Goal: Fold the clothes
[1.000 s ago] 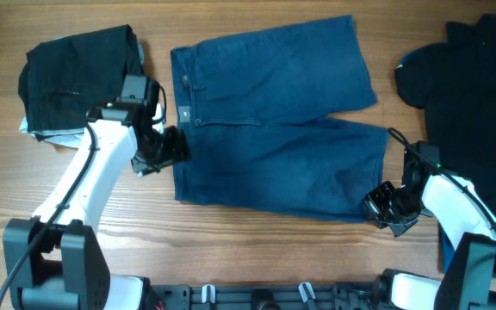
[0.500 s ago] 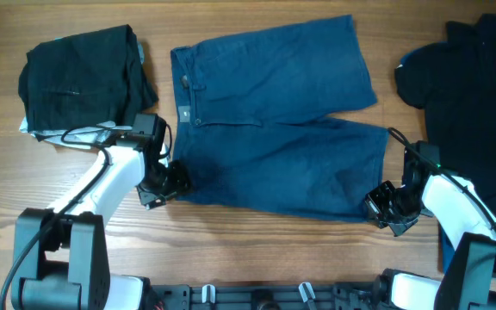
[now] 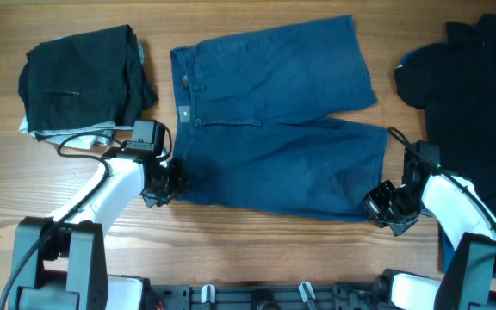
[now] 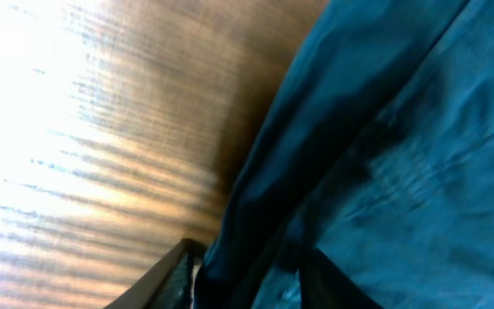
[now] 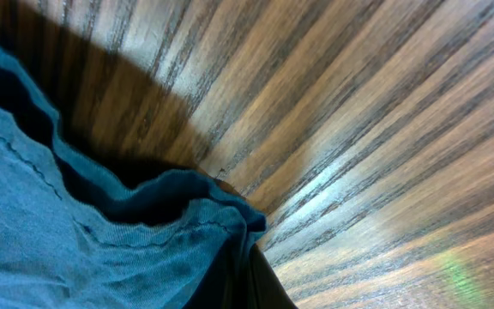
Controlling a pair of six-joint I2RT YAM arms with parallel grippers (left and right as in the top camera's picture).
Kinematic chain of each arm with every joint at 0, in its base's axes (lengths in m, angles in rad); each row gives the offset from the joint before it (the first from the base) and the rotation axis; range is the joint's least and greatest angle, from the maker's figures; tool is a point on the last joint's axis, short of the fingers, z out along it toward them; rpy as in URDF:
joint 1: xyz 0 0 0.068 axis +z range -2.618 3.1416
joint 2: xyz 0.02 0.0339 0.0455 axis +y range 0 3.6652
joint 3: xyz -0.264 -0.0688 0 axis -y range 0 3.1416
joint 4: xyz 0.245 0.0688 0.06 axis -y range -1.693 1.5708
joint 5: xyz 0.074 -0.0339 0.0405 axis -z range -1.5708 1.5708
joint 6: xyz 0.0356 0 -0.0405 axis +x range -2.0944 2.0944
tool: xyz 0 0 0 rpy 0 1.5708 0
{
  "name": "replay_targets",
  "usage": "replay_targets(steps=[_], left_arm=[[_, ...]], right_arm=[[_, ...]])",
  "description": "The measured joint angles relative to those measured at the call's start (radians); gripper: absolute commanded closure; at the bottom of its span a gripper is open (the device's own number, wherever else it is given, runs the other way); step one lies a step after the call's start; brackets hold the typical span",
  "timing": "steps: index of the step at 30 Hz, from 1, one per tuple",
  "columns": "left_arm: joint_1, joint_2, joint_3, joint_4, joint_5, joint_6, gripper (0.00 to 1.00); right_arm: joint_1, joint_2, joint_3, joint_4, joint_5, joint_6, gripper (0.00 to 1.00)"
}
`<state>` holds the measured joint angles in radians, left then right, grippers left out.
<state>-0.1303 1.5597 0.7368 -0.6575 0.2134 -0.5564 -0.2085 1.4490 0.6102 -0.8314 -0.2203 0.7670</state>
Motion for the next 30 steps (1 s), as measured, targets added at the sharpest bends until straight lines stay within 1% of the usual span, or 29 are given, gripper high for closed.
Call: replay_targets(steps=[1, 2, 3, 10, 14, 16, 18, 26, 30], left_arm=[[0.000, 0.000, -0.001, -0.011, 0.003, -0.002, 0.72], [0.000, 0.000, -0.001, -0.015, 0.003, -0.003, 0.83], [0.000, 0.000, -0.003, -0.024, 0.007, -0.005, 0.96], [-0.003, 0.003, -0.003, -0.039, 0.037, -0.003, 0.96], [-0.003, 0.006, 0.019, -0.141, 0.039, 0.007, 0.96], [-0.003, 0.004, 0.053, -0.208, 0.039, 0.021, 0.96], [-0.003, -0.011, 0.087, -0.242, 0.040, 0.029, 0.96], [-0.006, -0.143, 0.133, -0.309, 0.047, 0.040, 0.96], [-0.008, -0.199, 0.157, -0.360, 0.060, 0.040, 0.96]], right_arm=[[0.000, 0.000, 0.000, 0.001, 0.000, 0.000, 0.96], [0.000, 0.000, 0.000, 0.003, 0.000, 0.000, 0.96], [0.000, 0.000, 0.000, 0.003, 0.000, 0.000, 0.96], [0.000, 0.000, 0.000, 0.006, 0.000, -0.020, 0.96], [0.000, 0.000, 0.026, -0.026, 0.011, -0.066, 0.96], [0.000, 0.000, 0.069, -0.081, 0.018, -0.092, 0.96], [0.000, 0.000, 0.122, -0.122, 0.020, -0.116, 0.96], [0.000, 0.002, 0.322, -0.282, 0.021, -0.214, 0.96], [0.001, 0.003, 0.457, -0.354, 0.031, -0.261, 0.96]])
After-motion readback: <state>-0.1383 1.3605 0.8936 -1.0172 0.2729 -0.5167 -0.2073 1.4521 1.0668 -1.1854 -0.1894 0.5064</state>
